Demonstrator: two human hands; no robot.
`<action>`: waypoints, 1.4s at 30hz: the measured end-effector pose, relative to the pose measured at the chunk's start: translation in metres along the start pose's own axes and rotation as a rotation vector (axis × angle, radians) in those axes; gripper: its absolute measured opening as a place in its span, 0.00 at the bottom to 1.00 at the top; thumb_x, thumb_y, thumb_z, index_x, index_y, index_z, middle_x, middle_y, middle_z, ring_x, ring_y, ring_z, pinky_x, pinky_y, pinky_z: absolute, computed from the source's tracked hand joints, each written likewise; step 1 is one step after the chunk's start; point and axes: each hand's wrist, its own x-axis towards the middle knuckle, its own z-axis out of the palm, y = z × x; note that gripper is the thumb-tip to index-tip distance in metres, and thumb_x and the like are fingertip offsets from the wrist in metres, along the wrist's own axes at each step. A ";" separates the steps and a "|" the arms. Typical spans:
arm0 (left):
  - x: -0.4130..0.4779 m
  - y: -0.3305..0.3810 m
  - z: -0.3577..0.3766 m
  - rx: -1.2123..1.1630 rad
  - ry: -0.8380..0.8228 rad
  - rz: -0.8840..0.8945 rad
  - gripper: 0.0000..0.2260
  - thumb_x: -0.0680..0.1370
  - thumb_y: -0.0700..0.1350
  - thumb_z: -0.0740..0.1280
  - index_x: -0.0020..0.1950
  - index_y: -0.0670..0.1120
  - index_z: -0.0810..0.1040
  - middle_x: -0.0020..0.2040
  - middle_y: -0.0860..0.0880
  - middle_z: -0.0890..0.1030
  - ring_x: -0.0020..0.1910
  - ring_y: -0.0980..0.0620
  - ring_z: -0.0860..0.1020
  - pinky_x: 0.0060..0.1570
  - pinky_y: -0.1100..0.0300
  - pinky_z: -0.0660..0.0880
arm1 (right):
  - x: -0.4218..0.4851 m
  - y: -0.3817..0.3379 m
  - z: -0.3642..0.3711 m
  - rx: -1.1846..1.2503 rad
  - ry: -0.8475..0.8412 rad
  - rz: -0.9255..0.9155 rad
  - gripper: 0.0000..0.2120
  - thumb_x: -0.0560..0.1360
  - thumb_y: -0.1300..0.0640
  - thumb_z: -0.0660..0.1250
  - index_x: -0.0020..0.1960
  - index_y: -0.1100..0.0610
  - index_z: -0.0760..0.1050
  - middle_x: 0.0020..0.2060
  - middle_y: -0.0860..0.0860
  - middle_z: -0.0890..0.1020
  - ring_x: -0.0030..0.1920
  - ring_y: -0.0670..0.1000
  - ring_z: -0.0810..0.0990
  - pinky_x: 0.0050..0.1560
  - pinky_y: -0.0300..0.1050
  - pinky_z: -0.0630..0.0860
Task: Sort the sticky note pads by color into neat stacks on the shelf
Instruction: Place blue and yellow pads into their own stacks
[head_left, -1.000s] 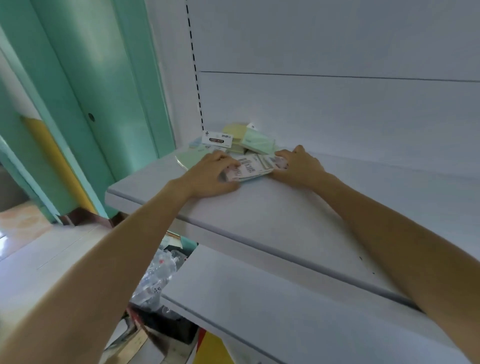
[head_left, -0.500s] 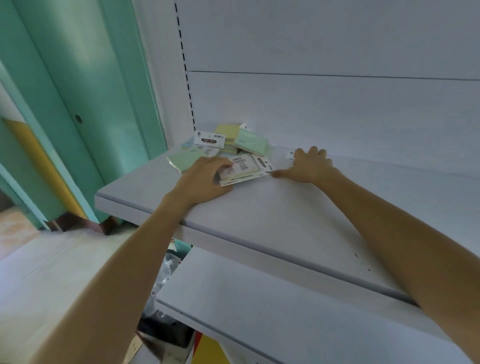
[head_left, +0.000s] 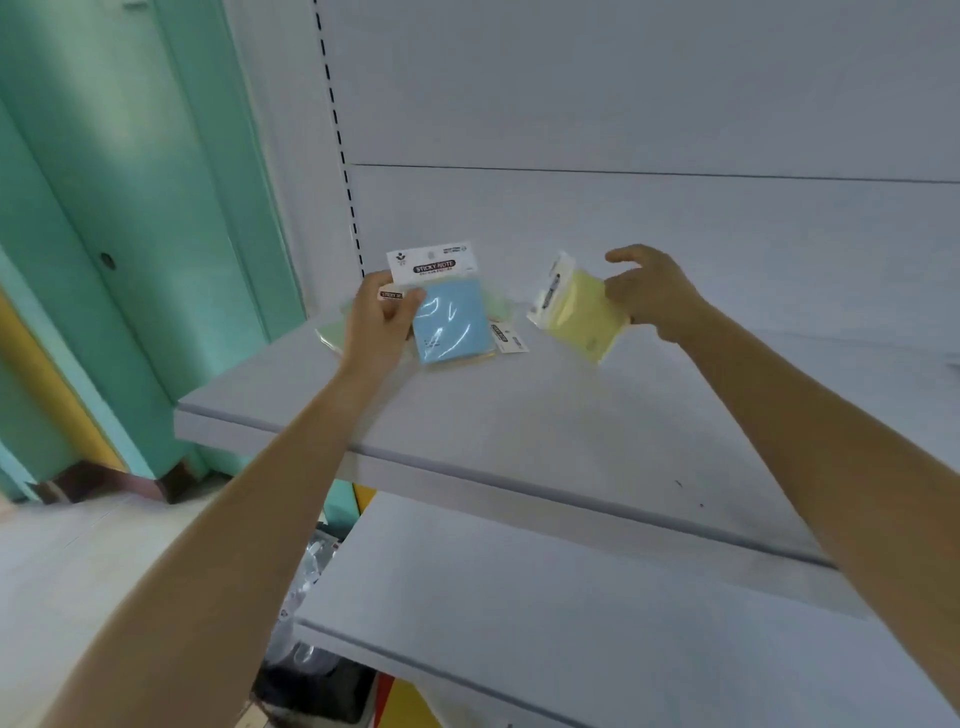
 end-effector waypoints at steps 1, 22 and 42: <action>-0.001 0.002 0.006 -0.009 -0.014 -0.014 0.11 0.78 0.43 0.64 0.58 0.45 0.67 0.35 0.47 0.77 0.33 0.49 0.76 0.33 0.59 0.75 | -0.006 0.002 -0.004 0.157 -0.023 0.039 0.21 0.74 0.67 0.60 0.67 0.57 0.68 0.48 0.56 0.77 0.41 0.52 0.76 0.44 0.45 0.76; -0.094 0.101 0.220 -0.124 -0.492 -0.183 0.20 0.77 0.34 0.58 0.69 0.42 0.66 0.52 0.45 0.73 0.37 0.58 0.74 0.26 0.71 0.73 | -0.120 0.136 -0.205 0.227 0.271 0.214 0.21 0.76 0.70 0.50 0.65 0.60 0.71 0.53 0.56 0.72 0.50 0.54 0.74 0.32 0.33 0.80; -0.158 0.163 0.399 -0.138 -0.446 -0.137 0.18 0.77 0.31 0.56 0.66 0.41 0.70 0.58 0.49 0.72 0.52 0.47 0.74 0.43 0.60 0.75 | -0.075 0.211 -0.360 0.254 0.388 0.268 0.21 0.76 0.68 0.51 0.65 0.61 0.72 0.53 0.54 0.70 0.51 0.52 0.71 0.57 0.46 0.75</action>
